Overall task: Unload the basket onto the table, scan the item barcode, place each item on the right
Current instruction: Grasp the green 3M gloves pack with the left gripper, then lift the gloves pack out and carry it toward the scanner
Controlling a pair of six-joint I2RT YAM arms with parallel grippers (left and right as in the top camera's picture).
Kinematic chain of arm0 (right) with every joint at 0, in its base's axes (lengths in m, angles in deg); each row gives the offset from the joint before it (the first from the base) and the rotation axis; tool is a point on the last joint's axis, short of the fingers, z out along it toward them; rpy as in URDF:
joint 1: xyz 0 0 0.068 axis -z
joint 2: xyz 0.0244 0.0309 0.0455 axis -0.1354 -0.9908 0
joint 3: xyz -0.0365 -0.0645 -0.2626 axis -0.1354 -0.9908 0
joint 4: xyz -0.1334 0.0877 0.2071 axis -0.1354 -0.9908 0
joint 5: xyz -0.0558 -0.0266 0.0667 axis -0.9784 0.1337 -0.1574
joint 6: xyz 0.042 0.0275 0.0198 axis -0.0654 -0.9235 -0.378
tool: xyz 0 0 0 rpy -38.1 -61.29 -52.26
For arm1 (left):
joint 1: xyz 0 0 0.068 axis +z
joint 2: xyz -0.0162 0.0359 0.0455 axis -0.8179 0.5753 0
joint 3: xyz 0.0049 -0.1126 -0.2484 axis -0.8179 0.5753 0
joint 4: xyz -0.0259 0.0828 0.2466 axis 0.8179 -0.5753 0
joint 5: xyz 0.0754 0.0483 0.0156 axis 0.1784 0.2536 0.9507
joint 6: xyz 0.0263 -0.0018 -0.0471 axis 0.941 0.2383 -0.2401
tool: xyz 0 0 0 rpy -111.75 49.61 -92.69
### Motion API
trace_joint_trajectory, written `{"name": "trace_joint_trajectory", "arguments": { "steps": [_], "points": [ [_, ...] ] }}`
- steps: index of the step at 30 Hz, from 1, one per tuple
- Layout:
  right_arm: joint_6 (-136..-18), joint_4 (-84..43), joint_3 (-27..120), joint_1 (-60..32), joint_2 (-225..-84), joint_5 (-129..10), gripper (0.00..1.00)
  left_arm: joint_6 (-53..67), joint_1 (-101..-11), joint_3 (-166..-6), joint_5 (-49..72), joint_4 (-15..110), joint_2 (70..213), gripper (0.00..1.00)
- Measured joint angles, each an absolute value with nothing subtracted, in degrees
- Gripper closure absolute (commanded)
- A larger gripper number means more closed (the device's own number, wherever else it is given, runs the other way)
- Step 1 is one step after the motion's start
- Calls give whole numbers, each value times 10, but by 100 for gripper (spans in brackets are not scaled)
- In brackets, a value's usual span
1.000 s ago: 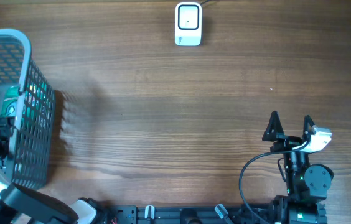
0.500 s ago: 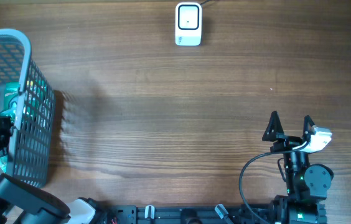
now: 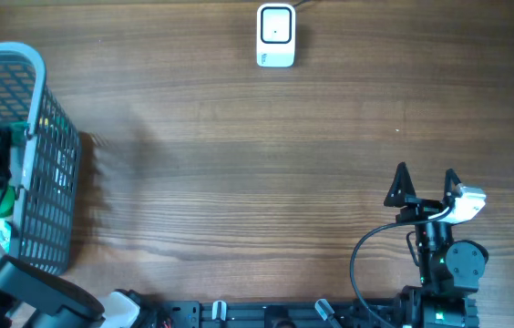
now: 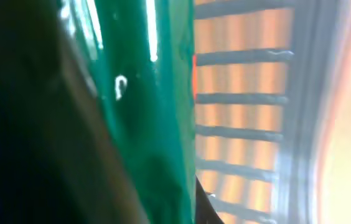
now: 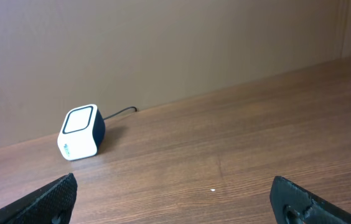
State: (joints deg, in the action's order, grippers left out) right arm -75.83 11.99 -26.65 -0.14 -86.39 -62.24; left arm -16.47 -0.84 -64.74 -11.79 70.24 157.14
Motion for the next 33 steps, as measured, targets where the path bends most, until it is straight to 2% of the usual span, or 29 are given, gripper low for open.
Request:
{"name": "trace_joint_trajectory", "arguments": {
  "steps": [8, 14, 19, 21, 26, 31, 33],
  "points": [
    [-758, 120, -267, -1, -864, -622, 0, -300, -8, -645, -260, 1029, 1456, 96],
    [-758, 120, -267, -1, -864, -622, 0, -429, -8, -648, -306, 1222, 1372, 96],
    [-758, 120, -267, -1, -865, -622, 0, -483, -57, -648, -334, 1247, 1317, 96],
    [-758, 120, -267, -1, -865, -622, 0, -480, -110, -648, -362, 1247, 1308, 96],
    [-758, 120, -267, -1, -865, -622, 0, -409, -249, -648, -446, 1247, 1307, 96],
    [-758, 120, -267, -1, -865, -622, 0, -368, -340, -647, -496, 1245, 1313, 96],
    [-758, 120, -267, -1, -865, -622, 0, -363, -351, -647, -499, 1245, 1315, 96]
  ]
}}
